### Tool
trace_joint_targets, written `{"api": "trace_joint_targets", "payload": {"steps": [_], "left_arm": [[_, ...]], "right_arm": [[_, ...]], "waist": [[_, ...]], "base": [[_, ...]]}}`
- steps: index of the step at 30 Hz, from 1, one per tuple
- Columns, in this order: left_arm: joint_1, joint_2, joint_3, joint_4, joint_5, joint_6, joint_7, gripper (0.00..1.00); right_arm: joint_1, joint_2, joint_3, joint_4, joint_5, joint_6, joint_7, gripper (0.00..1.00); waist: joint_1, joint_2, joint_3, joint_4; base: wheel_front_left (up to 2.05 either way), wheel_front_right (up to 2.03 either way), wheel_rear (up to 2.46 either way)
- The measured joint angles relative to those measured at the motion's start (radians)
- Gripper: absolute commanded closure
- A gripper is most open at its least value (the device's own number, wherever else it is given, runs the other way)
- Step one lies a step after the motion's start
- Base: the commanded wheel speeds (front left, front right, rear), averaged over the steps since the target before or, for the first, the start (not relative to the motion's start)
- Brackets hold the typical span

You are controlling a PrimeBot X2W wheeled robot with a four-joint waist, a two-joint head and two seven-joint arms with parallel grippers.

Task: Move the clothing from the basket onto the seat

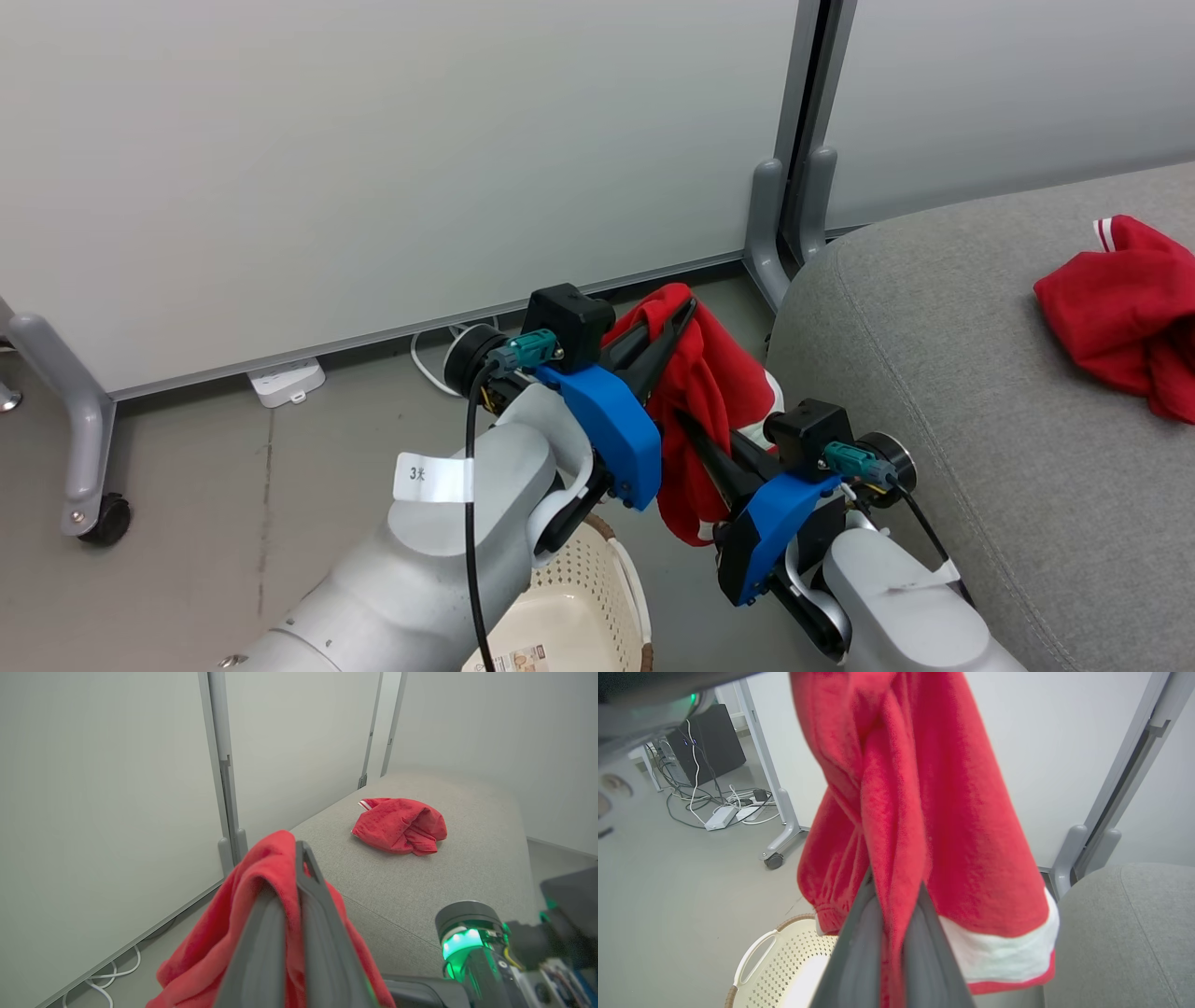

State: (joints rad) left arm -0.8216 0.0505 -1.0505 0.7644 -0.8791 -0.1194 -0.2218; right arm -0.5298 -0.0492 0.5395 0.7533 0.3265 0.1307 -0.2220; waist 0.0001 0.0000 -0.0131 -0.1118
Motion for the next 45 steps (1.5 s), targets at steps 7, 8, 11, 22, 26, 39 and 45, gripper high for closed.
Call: {"api": "trace_joint_targets", "payload": {"steps": [7, 8, 11, 22, 26, 39, 45], "left_arm": [[0.001, 0.0, -0.006, 0.002, -0.005, 0.0, -0.001, 1.0], [0.001, 0.0, -0.007, 0.002, -0.008, 0.0, -0.001, 1.0], [0.001, 0.0, -0.011, 0.002, -0.01, 0.0, -0.002, 0.98], [0.118, 0.057, 0.08, -0.069, 0.003, 0.013, -0.039, 0.0], [0.233, 0.119, 0.211, -0.212, 0.103, 0.031, -0.041, 0.0], [0.69, 0.164, 0.596, -0.513, 0.392, 0.026, -0.041, 0.0], [0.751, 0.138, 0.682, -0.527, 0.444, 0.007, -0.041, 0.0]], "right_arm": [[-0.006, 0.0, 0.008, 0.016, 0.007, 0.0, -0.01, 1.0], [-0.009, 0.0, 0.009, 0.019, 0.008, 0.0, -0.01, 1.0], [-0.013, 0.0, 0.013, 0.024, 0.012, 0.0, -0.017, 1.0], [-0.02, 0.0, 0.027, 0.021, 0.027, 0.0, -0.027, 1.0], [-0.02, 0.0, 0.016, 0.02, 0.026, 0.0, -0.028, 1.0], [-0.016, 0.0, -0.027, -0.005, 0.007, 0.0, -0.036, 1.0], [-0.013, 0.0, -0.033, -0.013, 0.001, 0.0, -0.036, 1.0]], "waist": [[0.0, 0.0, -0.004, -0.006], [0.0, 0.0, -0.005, -0.006], [0.0, 0.0, -0.005, -0.006], [0.0, 0.0, 0.003, -0.013], [0.0, 0.0, 0.011, -0.011], [-0.0001, 0.0, 0.024, 0.009], [-0.0001, 0.0, 0.025, 0.013]], "base": [[0.0, 0.0, 0.0], [0.0, 0.0, 0.0], [0.0, 0.0, 0.0], [0.0, 0.0, 0.0], [0.0, 0.0, 0.0], [0.0, 0.0, 0.0], [0.0, 0.0, 0.0]]}}
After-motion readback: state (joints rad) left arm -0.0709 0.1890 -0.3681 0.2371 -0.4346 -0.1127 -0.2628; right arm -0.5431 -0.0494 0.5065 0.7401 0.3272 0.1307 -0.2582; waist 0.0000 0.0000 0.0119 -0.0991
